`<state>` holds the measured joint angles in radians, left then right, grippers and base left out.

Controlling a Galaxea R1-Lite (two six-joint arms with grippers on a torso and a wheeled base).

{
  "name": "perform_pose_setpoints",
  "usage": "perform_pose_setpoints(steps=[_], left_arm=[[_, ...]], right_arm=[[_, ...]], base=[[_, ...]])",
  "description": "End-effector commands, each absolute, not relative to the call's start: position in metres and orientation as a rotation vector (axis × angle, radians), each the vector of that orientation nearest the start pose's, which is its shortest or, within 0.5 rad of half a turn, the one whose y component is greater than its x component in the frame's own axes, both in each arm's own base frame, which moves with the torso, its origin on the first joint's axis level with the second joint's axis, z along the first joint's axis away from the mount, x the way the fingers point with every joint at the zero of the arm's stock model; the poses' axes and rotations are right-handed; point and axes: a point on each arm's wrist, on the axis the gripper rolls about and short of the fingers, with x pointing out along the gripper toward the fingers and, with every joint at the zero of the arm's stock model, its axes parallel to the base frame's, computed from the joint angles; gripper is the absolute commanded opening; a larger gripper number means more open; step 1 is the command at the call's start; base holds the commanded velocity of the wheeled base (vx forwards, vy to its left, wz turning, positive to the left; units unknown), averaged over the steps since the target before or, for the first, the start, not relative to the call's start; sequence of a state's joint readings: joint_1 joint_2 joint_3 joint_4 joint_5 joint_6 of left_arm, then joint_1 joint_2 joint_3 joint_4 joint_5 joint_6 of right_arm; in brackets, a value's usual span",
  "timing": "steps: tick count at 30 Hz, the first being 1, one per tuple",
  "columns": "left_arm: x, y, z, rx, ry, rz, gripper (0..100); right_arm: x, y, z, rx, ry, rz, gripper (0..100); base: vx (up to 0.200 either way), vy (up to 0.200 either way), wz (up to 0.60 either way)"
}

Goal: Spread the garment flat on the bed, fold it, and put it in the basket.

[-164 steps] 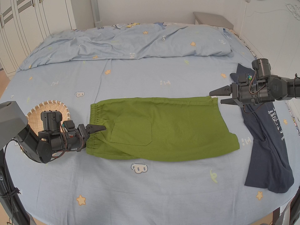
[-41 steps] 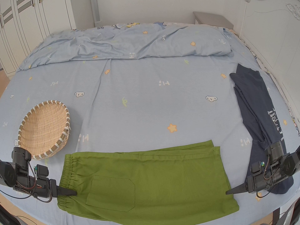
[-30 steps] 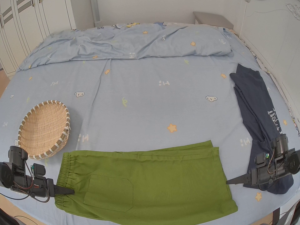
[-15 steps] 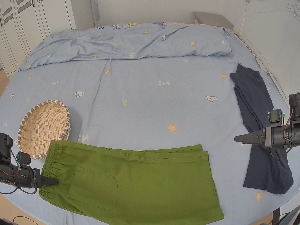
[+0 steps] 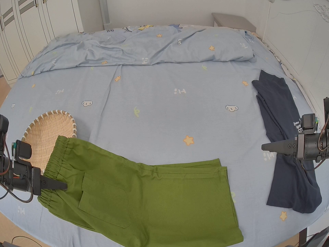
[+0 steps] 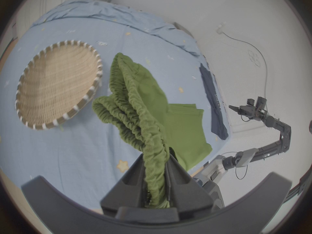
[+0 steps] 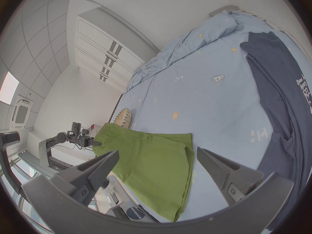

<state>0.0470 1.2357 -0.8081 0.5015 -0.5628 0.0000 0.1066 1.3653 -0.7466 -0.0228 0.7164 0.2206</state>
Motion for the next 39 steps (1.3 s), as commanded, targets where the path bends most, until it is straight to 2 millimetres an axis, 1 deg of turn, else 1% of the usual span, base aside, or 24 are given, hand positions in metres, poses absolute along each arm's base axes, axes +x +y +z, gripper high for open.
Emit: perform_pose_setpoints(steps=[1,3,5,7,8,10,13,17,20,23,24,25,27,28,33,35,36,39], left_arm=[[0.146,-0.038,0.232,-0.212,0.848,-0.594,0],[0.147,-0.055,0.235,-0.149,0.84,-0.614,0],[0.155,-0.067,0.232,-0.115,0.844,-0.62,0],[0.155,-0.067,0.232,-0.115,0.844,-0.62,0],[0.163,-0.085,0.231,-0.085,0.84,-0.662,0],[0.166,-0.094,0.231,-0.076,0.845,-0.681,0],[0.172,-0.117,0.222,-0.019,0.889,-0.727,0],[0.179,-0.144,0.216,0.06,0.906,-0.721,0],[0.18,-0.167,0.215,0.094,0.911,-0.723,0],[0.174,-0.187,0.211,0.109,0.928,-0.733,0],[0.174,-0.188,0.211,0.11,0.928,-0.733,0],[0.171,-0.196,0.208,0.122,0.939,-0.737,0],[0.17,-0.198,0.207,0.127,0.943,-0.738,0],[0.166,-0.202,0.205,0.141,0.945,-0.753,0],[0.162,-0.21,0.207,0.134,0.908,-0.788,0],[0.161,-0.218,0.207,0.117,0.886,-0.807,0],[0.162,-0.226,0.205,0.103,0.872,-0.803,0],[0.164,-0.237,0.201,0.102,0.844,-0.79,0]], right_arm=[[0.195,0.036,0.205,0.38,0.652,0.737,100],[0.195,0.036,0.205,0.38,0.654,0.738,100],[0.195,0.037,0.205,0.381,0.657,0.74,100],[0.195,0.037,0.205,0.381,0.657,0.74,100],[0.194,0.037,0.205,0.379,0.657,0.742,100],[0.194,0.037,0.204,0.379,0.659,0.744,100],[0.194,0.037,0.204,0.379,0.661,0.739,100],[0.195,0.036,0.204,0.38,0.659,0.734,100],[0.195,0.036,0.204,0.381,0.658,0.732,100],[0.196,0.036,0.203,0.382,0.663,0.729,100],[0.196,0.036,0.203,0.382,0.664,0.732,100],[0.196,0.037,0.202,0.381,0.668,0.733,100],[0.196,0.037,0.202,0.381,0.668,0.733,100],[0.197,0.037,0.201,0.382,0.671,0.732,100],[0.199,0.037,0.198,0.385,0.686,0.731,100],[0.2,0.037,0.197,0.386,0.687,0.729,100],[0.201,0.037,0.196,0.386,0.688,0.729,100],[0.201,0.037,0.196,0.384,0.688,0.72,100]], base=[[0.0,0.0,0.0],[0.0,0.0,0.0],[0.0,0.0,0.0],[0.0,0.0,0.0],[0.0,0.0,0.0],[0.0,0.0,0.0],[0.0,0.0,0.0],[0.0,0.0,0.0],[0.0,0.0,0.0],[0.0,0.0,0.0],[0.0,0.0,0.0],[0.0,0.0,0.0],[0.0,0.0,0.0],[0.0,0.0,0.0],[0.0,0.0,0.0],[0.0,0.0,0.0],[0.0,0.0,0.0],[0.0,0.0,0.0]])
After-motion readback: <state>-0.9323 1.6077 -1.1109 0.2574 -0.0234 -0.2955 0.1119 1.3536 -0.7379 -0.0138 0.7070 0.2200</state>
